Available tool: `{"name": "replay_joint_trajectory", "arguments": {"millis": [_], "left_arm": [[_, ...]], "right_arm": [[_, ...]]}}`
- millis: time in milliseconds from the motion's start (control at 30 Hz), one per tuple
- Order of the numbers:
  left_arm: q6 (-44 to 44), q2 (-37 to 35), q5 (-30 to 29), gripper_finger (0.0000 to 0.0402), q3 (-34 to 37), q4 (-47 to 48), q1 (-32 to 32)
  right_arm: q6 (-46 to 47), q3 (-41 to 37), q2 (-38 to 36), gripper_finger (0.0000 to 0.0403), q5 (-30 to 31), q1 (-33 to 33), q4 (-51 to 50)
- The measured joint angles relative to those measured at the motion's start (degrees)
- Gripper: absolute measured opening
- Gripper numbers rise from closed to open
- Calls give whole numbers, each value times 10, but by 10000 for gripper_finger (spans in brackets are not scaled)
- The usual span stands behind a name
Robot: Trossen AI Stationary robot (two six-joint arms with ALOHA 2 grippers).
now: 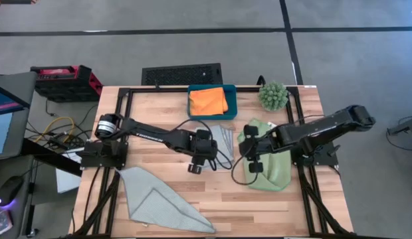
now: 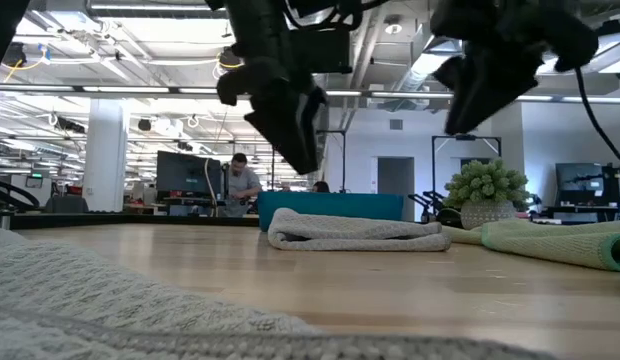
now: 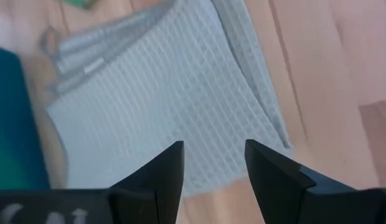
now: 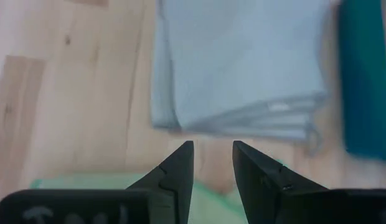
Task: Fold microfiber towels
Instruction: Put the top gray microfiber cloth in the blue bin
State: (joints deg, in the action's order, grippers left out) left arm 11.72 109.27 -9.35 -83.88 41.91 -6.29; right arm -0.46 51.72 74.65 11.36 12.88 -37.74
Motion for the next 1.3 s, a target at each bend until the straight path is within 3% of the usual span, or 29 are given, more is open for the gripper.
{"name": "replay_joint_trajectory", "arguments": {"millis": [300,600,967,1300], "left_arm": [[-62,0,-3,163,14,28,-48],[-110,0,-40,163,17,28,-78],[-115,1,-50,163,17,26,-80],[-114,1,-50,163,17,26,-80]], "right_arm": [[-71,-3,102,134,-13,18,90],[-75,-3,195,134,-16,16,164],[-23,30,212,136,-10,16,137],[-105,31,247,205,-2,16,149]]}}
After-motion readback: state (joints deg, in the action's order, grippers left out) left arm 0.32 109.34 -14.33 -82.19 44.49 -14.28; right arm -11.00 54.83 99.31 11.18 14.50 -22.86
